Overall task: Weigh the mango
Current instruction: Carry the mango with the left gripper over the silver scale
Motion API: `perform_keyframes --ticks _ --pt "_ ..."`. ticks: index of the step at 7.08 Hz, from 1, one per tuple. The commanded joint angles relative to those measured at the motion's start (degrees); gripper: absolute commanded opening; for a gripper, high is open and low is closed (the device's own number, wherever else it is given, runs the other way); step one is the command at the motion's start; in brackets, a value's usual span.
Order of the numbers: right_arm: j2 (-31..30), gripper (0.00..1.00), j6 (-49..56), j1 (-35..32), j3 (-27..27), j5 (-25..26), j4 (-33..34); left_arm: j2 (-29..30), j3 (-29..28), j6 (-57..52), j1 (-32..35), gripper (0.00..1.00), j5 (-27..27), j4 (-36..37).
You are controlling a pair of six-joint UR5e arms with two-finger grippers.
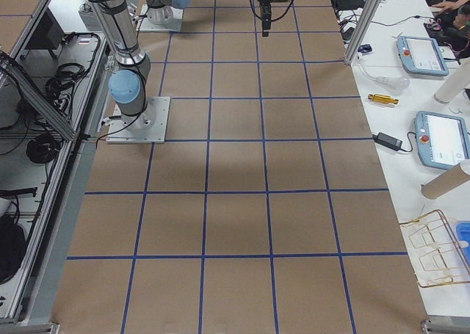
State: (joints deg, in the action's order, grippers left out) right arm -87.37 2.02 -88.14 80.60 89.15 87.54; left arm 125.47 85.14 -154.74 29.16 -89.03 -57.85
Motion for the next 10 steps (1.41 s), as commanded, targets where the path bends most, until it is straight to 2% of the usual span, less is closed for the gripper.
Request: perform_keyframes --ticks 1,5,6,8,10 --pt "0.0 1.0 0.0 0.0 0.0 0.1 0.0 -4.4 -0.6 6.0 5.6 0.0 -0.3 -3.7" --pt "-0.1 1.0 0.0 0.0 0.0 0.0 0.0 -7.5 -0.5 24.6 19.6 0.0 -0.2 -7.6" --pt "0.0 1.0 0.0 0.0 0.0 0.0 0.0 -6.8 -0.5 29.2 21.6 0.0 0.2 -7.6" --pt "-0.1 1.0 0.0 0.0 0.0 0.1 0.0 -5.1 0.0 33.5 23.6 0.0 6.7 -7.5" --pt "0.0 1.0 0.0 0.0 0.0 0.0 0.0 -3.3 -0.1 34.6 25.9 0.0 6.3 -6.8"
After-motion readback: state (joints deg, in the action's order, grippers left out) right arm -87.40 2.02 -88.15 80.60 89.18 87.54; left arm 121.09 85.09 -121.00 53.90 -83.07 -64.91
